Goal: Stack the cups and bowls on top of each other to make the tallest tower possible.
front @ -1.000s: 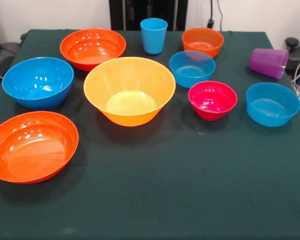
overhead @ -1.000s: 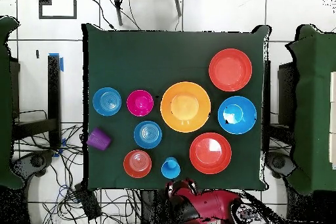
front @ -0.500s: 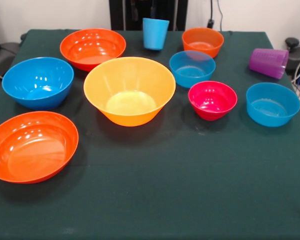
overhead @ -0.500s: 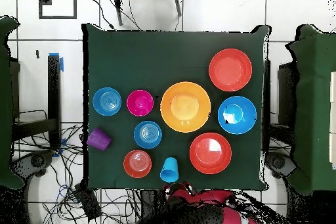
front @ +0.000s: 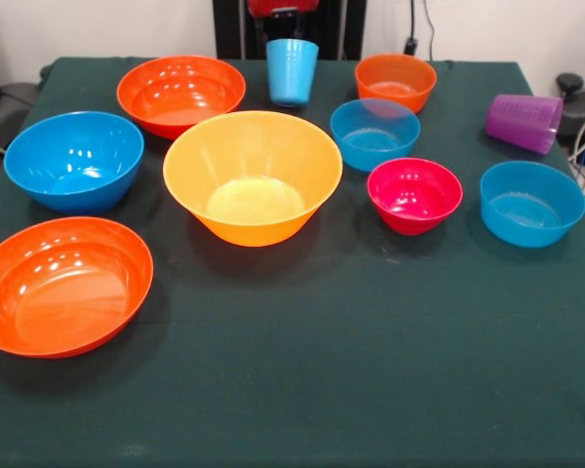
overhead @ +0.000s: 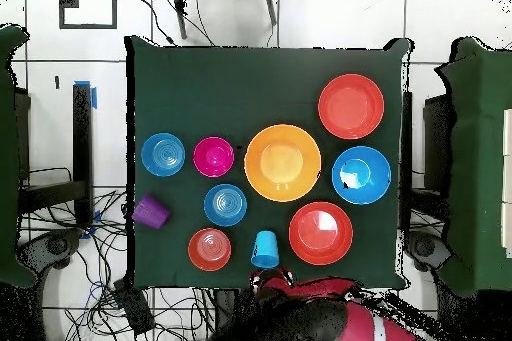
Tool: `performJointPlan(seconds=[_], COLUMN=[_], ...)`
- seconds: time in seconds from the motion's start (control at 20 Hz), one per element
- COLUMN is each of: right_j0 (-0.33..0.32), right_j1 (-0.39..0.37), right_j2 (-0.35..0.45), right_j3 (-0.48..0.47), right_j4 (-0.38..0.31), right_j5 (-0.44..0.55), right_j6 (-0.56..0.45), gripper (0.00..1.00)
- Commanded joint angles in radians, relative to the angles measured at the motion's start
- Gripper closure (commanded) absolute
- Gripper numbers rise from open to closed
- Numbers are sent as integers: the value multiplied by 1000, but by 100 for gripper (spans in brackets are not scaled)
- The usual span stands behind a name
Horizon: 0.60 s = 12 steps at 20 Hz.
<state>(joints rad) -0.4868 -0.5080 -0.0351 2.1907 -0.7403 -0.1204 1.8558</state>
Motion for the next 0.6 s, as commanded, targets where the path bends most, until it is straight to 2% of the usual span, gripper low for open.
performJointPlan(seconds=[0.05,0.25,0.6], right_j0=[-21,-22,-28], right_j1=[-81,-104,-60], right_j2=[195,209,211], right_j3=[-104,-119,-148], right_j4=[101,122,112], right_j5=[108,108,19], right_j6=[103,92,101], gripper=[0,0,0])
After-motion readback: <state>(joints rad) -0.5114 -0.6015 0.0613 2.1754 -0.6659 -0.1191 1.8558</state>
